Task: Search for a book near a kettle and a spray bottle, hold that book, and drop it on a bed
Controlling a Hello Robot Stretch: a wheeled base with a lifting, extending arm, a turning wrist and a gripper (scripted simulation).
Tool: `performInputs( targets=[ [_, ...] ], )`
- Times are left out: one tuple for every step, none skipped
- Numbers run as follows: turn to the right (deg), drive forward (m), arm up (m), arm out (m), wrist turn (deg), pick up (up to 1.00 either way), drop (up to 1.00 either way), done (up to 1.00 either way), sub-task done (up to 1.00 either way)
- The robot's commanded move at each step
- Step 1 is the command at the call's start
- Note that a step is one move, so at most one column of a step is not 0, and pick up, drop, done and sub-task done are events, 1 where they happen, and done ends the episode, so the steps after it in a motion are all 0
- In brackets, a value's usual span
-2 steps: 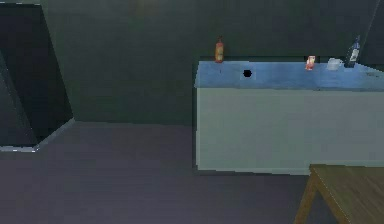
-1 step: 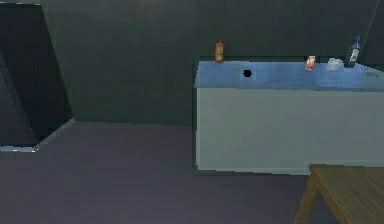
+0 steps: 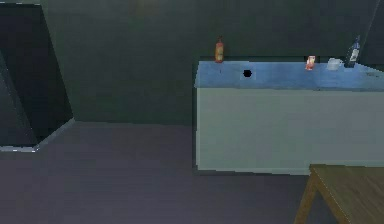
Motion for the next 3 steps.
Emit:
performInputs(
  targets=[
    [0.0,0.0,0.0,0.0,45.0,0.0,0.0,0.0,0.0],
    [0.0,0.0,0.0,0.0,45.0,0.0,0.0,0.0,0.0],
    [0.0,0.0,0.0,0.0,45.0,0.0,0.0,0.0,0.0]
  ],
)
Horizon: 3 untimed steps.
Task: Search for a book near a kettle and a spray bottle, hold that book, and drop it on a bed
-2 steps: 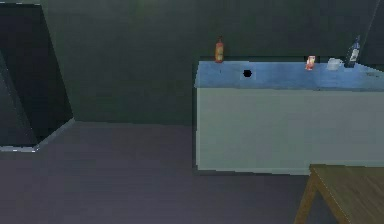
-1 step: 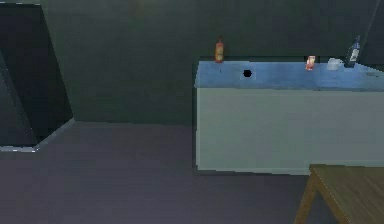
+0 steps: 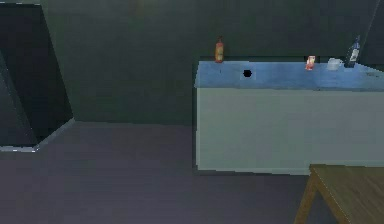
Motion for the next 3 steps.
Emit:
performInputs(
  targets=[
    [0.0,0.0,0.0,0.0,45.0,0.0,0.0,0.0,0.0],
    [0.0,0.0,0.0,0.0,9.0,0.0,0.0,0.0,0.0],
    [0.0,0.0,-0.3,0.0,0.0,0.0,0.0,0.0,0.0]
  ],
)
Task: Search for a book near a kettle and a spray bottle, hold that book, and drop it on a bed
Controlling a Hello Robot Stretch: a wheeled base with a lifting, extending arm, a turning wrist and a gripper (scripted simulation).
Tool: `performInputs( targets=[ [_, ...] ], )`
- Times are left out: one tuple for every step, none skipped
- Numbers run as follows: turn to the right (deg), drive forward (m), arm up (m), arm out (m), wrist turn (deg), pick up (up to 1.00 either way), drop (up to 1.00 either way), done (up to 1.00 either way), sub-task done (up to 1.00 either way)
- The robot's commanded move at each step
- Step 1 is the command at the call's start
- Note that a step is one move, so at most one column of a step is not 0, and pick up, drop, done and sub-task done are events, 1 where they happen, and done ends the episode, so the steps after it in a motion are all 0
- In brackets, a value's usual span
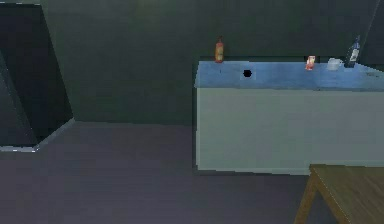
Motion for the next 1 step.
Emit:
performInputs(
  targets=[
    [0.0,0.0,0.0,0.0,0.0,1.0,0.0,0.0,0.0]
  ],
)
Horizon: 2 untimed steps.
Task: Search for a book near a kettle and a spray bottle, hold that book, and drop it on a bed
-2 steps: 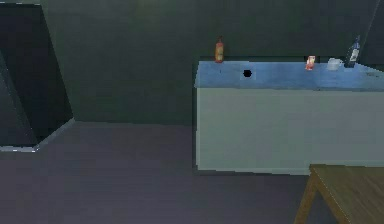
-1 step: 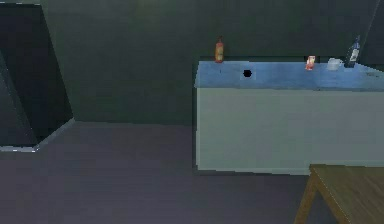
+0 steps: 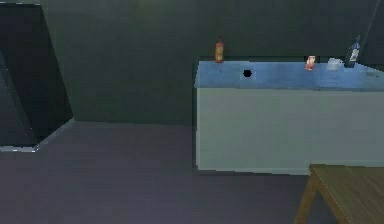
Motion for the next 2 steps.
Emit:
performInputs(
  targets=[
    [0.0,0.0,0.1,0.0,0.0,0.0,0.0,0.0,0.0],
    [0.0,0.0,0.26,0.0,0.0,0.0,0.0,0.0,0.0]
  ],
)
